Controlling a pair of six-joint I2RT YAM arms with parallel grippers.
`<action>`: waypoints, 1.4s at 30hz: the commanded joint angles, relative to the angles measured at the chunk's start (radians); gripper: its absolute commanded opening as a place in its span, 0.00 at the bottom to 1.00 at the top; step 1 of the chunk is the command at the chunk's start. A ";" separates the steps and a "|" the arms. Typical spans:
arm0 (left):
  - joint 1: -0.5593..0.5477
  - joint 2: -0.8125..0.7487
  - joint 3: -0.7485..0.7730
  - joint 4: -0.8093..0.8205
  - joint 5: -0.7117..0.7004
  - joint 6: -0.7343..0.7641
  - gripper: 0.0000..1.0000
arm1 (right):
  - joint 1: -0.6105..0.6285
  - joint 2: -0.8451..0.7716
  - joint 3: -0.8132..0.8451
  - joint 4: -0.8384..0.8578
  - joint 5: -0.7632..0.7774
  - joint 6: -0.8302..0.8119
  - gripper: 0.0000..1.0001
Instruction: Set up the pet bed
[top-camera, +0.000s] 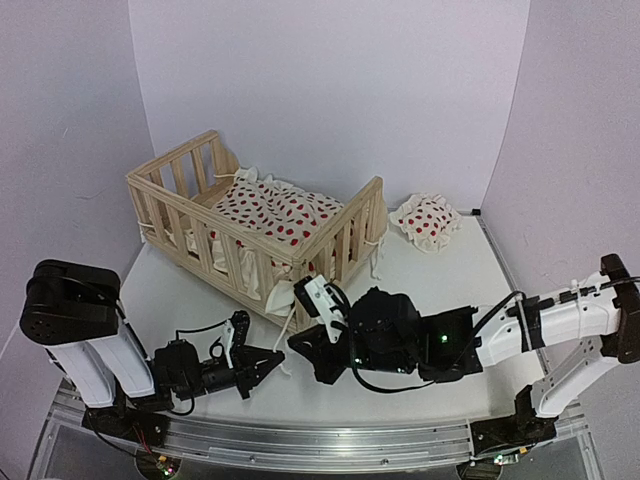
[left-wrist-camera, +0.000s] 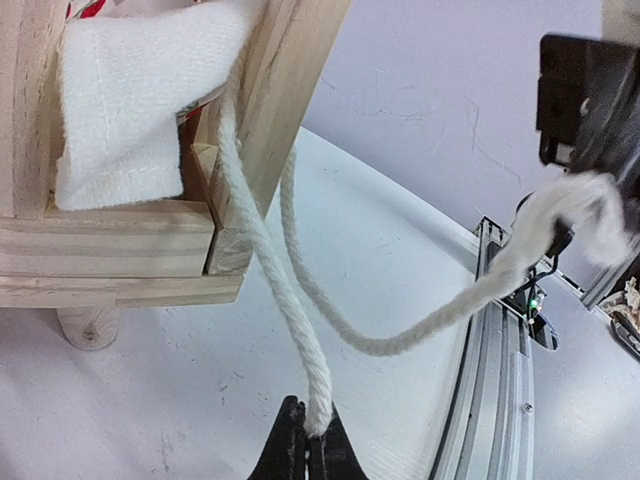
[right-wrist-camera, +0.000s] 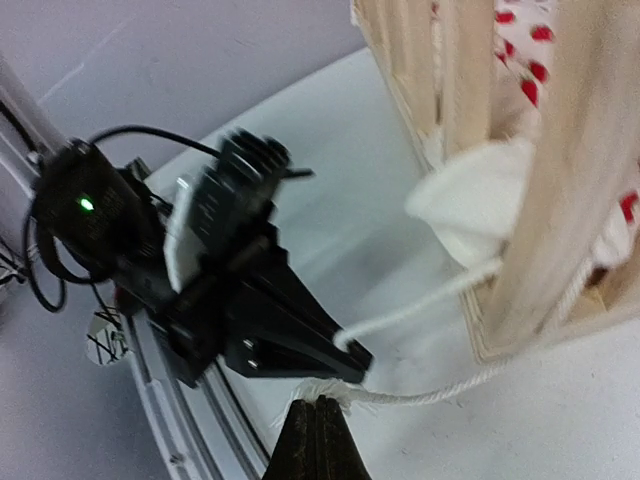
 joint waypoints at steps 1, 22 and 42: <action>-0.027 -0.048 0.011 0.009 -0.058 -0.013 0.00 | 0.007 0.017 0.150 -0.074 -0.057 -0.086 0.00; -0.111 -0.109 0.019 -0.017 -0.120 0.009 0.00 | 0.007 0.198 0.633 -0.577 0.137 0.019 0.47; -0.113 -0.354 0.108 -0.432 -0.120 -0.012 0.00 | -0.120 0.036 -0.222 0.344 -0.025 -0.237 0.48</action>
